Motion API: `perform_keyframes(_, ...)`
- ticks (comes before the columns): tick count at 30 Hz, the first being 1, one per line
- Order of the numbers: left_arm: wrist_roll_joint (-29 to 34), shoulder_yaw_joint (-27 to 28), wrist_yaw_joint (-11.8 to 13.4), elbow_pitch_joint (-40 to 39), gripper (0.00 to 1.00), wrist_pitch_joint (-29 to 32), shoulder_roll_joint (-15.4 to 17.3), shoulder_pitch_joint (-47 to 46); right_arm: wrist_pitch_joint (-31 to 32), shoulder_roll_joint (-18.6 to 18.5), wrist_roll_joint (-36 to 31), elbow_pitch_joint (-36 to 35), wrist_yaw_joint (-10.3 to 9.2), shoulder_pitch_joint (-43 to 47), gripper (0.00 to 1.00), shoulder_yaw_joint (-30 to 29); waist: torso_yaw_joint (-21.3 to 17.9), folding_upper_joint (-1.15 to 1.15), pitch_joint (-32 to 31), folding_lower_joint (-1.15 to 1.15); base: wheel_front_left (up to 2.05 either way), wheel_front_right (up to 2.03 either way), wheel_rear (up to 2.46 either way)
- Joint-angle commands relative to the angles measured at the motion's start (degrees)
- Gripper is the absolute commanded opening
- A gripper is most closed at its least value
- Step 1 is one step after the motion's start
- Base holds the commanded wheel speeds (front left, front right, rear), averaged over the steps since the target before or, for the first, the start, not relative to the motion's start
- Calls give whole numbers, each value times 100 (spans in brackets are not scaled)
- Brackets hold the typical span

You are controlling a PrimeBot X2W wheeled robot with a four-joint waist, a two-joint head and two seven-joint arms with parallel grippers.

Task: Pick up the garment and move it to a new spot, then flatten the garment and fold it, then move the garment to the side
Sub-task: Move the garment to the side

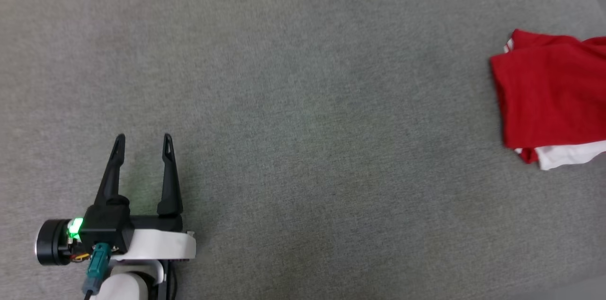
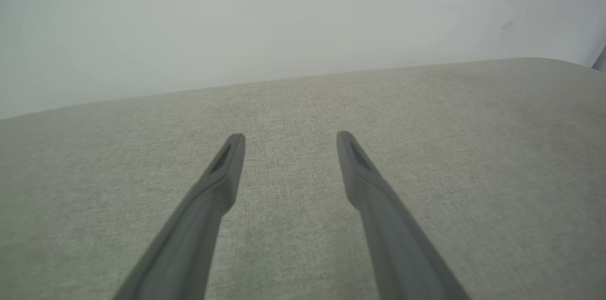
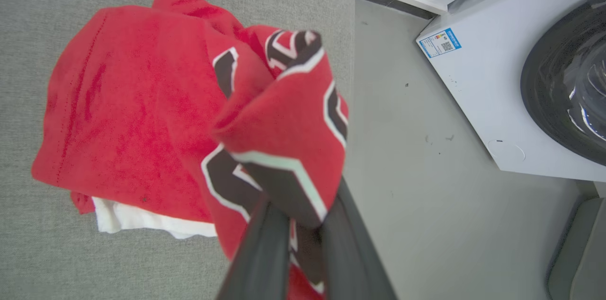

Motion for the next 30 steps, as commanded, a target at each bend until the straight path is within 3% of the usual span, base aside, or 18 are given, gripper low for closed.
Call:
perform_keyframes(1,50,8,-21,-56,100,-13,32,-115,-65,114,-114,207,-9,-125,0,-109,-8,0,327,-1,0,0,0)
perform_keyframes(4,54,30,-23,-104,100,-13,76,-230,-268,240,-462,740,-10,-333,0,-431,15,0,571,-1,0,0,0)
perform_keyframes(12,82,5,-48,-200,100,-13,124,-399,-852,1028,-1413,1947,-9,-626,0,-1206,60,0,890,-1,0,0,0)
perform_keyframes(13,78,3,-46,-187,100,-13,123,-395,-879,1110,-1492,2049,-9,-644,13,-1280,61,0,863,-1,0,0,0)
perform_keyframes(14,70,5,-43,-176,100,-13,121,-379,-953,1162,-1600,2114,-10,-672,82,-1341,60,0,830,-1,0,0,0)
perform_keyframes(15,58,2,-41,-163,100,-13,113,-366,-1025,1202,-1726,2188,-10,-701,100,-1404,64,0,774,-1,0,0,0)
perform_keyframes(22,-24,-19,34,-66,100,-14,21,-166,-2143,1358,-2872,2113,-9,-893,100,-1857,133,0,182,-1,0,0,0)
perform_keyframes(30,-124,-88,148,-1,100,-14,-109,196,-3570,2121,-3822,1278,-9,-658,100,-2634,323,0,-509,-1,0,0,0)
